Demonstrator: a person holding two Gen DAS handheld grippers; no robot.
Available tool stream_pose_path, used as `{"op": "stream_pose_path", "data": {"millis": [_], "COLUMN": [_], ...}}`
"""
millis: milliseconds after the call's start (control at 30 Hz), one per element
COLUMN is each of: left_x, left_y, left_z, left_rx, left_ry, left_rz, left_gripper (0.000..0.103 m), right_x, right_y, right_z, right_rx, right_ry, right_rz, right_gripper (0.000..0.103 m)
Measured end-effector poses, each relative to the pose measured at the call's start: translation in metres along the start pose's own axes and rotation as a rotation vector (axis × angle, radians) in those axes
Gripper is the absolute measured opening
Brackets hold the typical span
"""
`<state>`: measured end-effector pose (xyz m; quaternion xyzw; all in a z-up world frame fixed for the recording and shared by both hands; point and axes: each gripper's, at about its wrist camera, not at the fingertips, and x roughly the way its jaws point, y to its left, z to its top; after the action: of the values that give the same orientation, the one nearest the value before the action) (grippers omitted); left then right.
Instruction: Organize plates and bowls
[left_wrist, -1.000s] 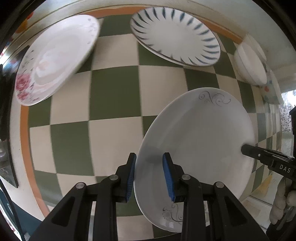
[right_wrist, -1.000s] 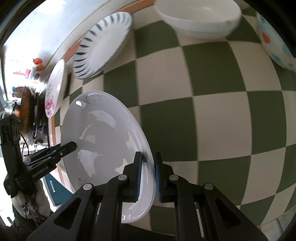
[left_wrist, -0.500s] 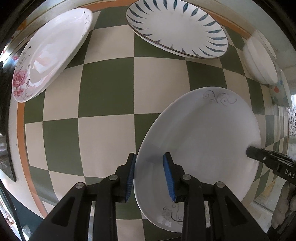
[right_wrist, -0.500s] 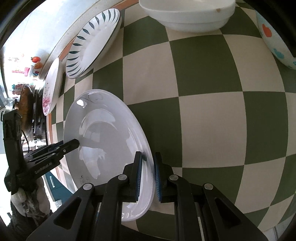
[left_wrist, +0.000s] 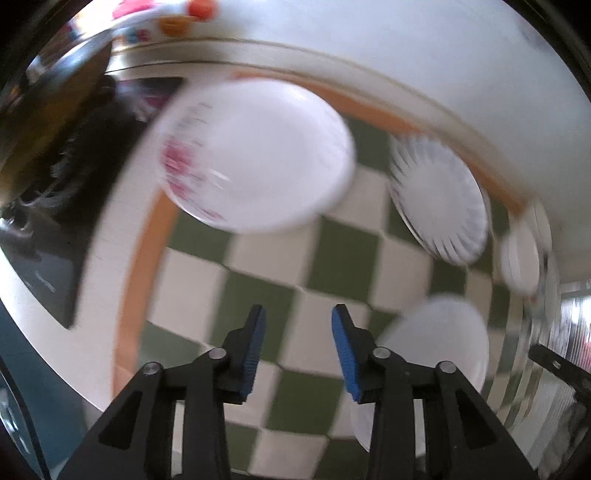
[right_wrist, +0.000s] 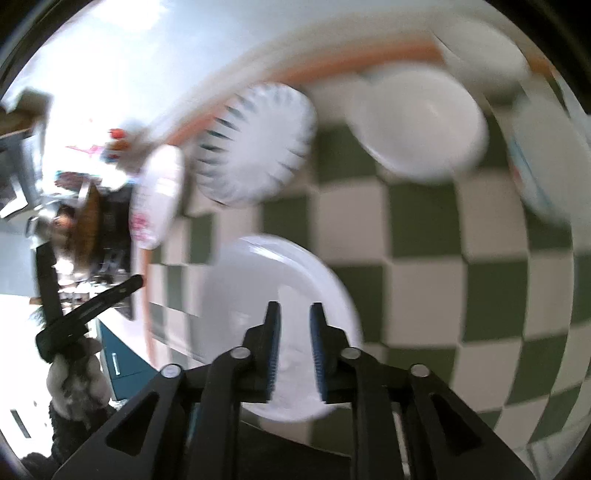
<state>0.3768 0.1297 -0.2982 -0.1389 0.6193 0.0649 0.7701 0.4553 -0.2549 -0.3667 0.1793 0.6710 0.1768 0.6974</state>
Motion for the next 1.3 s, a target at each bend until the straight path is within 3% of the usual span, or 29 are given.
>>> {"op": "stream_pose_path", "data": {"millis": [33,100,233,467,533,700,800,867,1033,1300], "left_x": [0.004,0.014,0.034,0.066,0.075,0.092,0.093,0.091,0.092,0.091], "left_y": [0.009,0.033,0.075,0.121,0.124,0.128,0.131,0.131,0.131,0.121], "left_z": [0.004,0.020,0.047,0.083,0.091,0.106,0.110,0.109,0.111,0.119], "left_rx": [-0.001,-0.030,-0.121,-0.216,-0.219,-0.196,-0.188,-0.181,-0.180,-0.151], "left_ry": [-0.007,-0.007,0.019,0.054,0.065,0.079,0.051,0.049,0.043,0.037], "left_rz": [0.015,0.044,0.038,-0.002,-0.006,-0.003,-0.030,-0.029,-0.030,-0.039], "left_gripper": [0.037,0.037,0.037,0.037,0.037,0.037,0.023,0.019,0.019,0.019], "right_x": [0.000,0.010,0.060,0.156,0.181,0.227,0.243,0.250,0.257,0.239], "right_y": [0.016,0.053,0.113,0.185,0.198,0.205,0.200,0.194,0.187,0.184], "right_z": [0.007,0.028,0.076,0.155,0.176,0.208,0.219,0.222,0.224,0.211], "right_rx": [-0.021,-0.058,-0.115,-0.203,-0.224,-0.236,-0.212,-0.201,-0.203,-0.225], "right_ry": [-0.008,-0.011,0.023,0.083,0.098,0.138,0.165,0.178,0.188,0.170], "right_rz": [0.020,0.076,0.116,0.030,-0.005,-0.058,-0.050,-0.050,-0.007,-0.015], "right_gripper": [0.042,0.049,0.049,0.048,0.042,0.027,0.020,0.011,0.010,0.009]}}
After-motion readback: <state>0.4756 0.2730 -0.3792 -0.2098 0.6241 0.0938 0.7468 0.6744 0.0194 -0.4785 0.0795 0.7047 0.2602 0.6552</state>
